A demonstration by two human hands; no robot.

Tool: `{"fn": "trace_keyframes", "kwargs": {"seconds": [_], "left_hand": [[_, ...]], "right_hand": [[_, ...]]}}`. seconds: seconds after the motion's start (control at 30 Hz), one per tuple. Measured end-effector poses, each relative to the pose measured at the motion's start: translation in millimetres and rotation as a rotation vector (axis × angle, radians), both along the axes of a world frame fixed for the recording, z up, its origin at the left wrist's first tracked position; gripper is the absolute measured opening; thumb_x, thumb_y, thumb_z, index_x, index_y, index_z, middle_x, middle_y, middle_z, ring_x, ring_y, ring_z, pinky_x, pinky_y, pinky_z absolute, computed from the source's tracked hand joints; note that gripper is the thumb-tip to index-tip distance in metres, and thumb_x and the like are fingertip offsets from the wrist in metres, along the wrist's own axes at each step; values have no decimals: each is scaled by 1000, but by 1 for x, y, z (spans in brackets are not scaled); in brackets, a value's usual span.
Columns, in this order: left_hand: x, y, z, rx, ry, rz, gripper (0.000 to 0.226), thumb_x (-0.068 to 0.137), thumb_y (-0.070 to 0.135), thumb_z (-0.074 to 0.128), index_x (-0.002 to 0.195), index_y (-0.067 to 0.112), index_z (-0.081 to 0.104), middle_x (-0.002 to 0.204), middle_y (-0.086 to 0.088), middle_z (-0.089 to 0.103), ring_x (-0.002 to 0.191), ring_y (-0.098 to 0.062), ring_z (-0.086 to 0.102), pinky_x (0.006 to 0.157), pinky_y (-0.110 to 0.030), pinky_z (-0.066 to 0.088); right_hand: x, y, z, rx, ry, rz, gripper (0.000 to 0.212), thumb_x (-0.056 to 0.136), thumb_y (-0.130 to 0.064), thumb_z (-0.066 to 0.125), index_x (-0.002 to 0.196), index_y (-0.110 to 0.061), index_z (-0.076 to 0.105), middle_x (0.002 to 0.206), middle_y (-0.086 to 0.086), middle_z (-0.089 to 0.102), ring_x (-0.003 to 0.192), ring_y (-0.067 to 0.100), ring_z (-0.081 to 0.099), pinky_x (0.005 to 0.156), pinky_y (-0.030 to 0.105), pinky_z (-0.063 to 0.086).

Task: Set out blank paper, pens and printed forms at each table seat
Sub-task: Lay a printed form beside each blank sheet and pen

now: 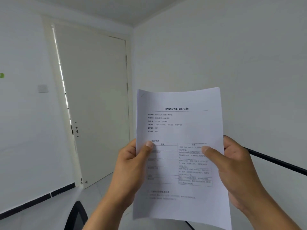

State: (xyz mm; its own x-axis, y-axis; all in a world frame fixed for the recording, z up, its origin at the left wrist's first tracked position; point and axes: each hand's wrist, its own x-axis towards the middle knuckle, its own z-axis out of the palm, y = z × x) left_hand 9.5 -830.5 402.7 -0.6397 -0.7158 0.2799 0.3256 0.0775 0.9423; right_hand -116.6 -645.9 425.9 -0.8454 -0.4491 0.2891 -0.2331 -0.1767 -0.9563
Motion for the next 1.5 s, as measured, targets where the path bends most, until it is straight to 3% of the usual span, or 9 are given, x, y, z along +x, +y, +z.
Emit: {"fn": "trace_keyframes", "kwargs": {"seconds": [0.1, 0.27, 0.43, 0.63, 0.77, 0.97, 1.03, 1.17, 1.5], "left_hand": [[-31, -26, 1, 4, 5, 21, 23, 110, 19, 61, 104, 14, 83, 100, -4, 86, 81, -14, 78, 67, -24, 62], [-96, -57, -6, -32, -15, 94, 23, 110, 23, 62, 104, 19, 84, 104, -6, 85, 90, -21, 78, 83, -42, 62], [-175, -85, -14, -66, -21, 217, 22, 110, 21, 62, 99, 16, 81, 94, -2, 84, 78, -14, 74, 68, -27, 61], [-224, -122, -19, -53, -38, 353, 20, 111, 20, 61, 108, 13, 79, 99, -6, 83, 83, -15, 75, 76, -35, 63], [-229, -148, -25, -13, -56, 458, 21, 112, 21, 61, 105, 15, 80, 96, -2, 83, 83, -17, 75, 76, -38, 63], [-227, -201, -31, -21, -76, 605, 25, 112, 21, 61, 100, 21, 83, 98, -1, 83, 85, -17, 77, 75, -31, 63], [-222, -229, -33, -18, -67, 655, 25, 112, 20, 61, 99, 22, 83, 98, -2, 84, 85, -17, 77, 75, -32, 64], [-216, -284, -43, 1, -38, 743, 27, 112, 21, 61, 96, 24, 83, 96, -1, 83, 83, -16, 75, 74, -33, 63], [-189, -449, -27, -2, -35, 809, 28, 112, 22, 59, 97, 26, 83, 100, -4, 84, 86, -19, 77, 82, -42, 63]], "right_hand": [[-37, -29, -1, 4, -5, 47, 22, 105, -4, 64, 113, -19, 78, 105, -1, 85, 94, 21, 83, 80, 42, 61], [-112, -67, -5, -18, 10, 105, 19, 104, -4, 65, 112, -15, 77, 104, -1, 85, 95, 20, 83, 80, 41, 62], [-211, -110, -19, -24, 11, 183, 15, 103, -7, 68, 109, -16, 78, 103, 1, 85, 93, 24, 83, 87, 51, 64], [-290, -178, -22, -23, 6, 339, 19, 101, -4, 70, 101, -19, 82, 101, 1, 85, 89, 23, 82, 87, 51, 63], [-308, -226, -27, -22, -4, 462, 22, 101, 0, 68, 100, -18, 82, 101, 0, 85, 90, 19, 82, 82, 43, 60], [-322, -315, -40, -9, -40, 597, 17, 103, -4, 68, 111, -15, 78, 105, 4, 85, 98, 28, 82, 88, 51, 63], [-320, -353, -44, 6, -40, 648, 15, 103, -6, 68, 111, -15, 77, 104, 4, 85, 96, 29, 82, 87, 53, 64], [-313, -424, -43, 24, -18, 713, 15, 103, -5, 68, 107, -16, 77, 101, 1, 85, 90, 24, 82, 76, 42, 61], [-290, -603, -22, 36, 17, 795, 16, 102, -5, 68, 110, -15, 78, 102, 5, 85, 91, 27, 83, 83, 47, 62]]}}
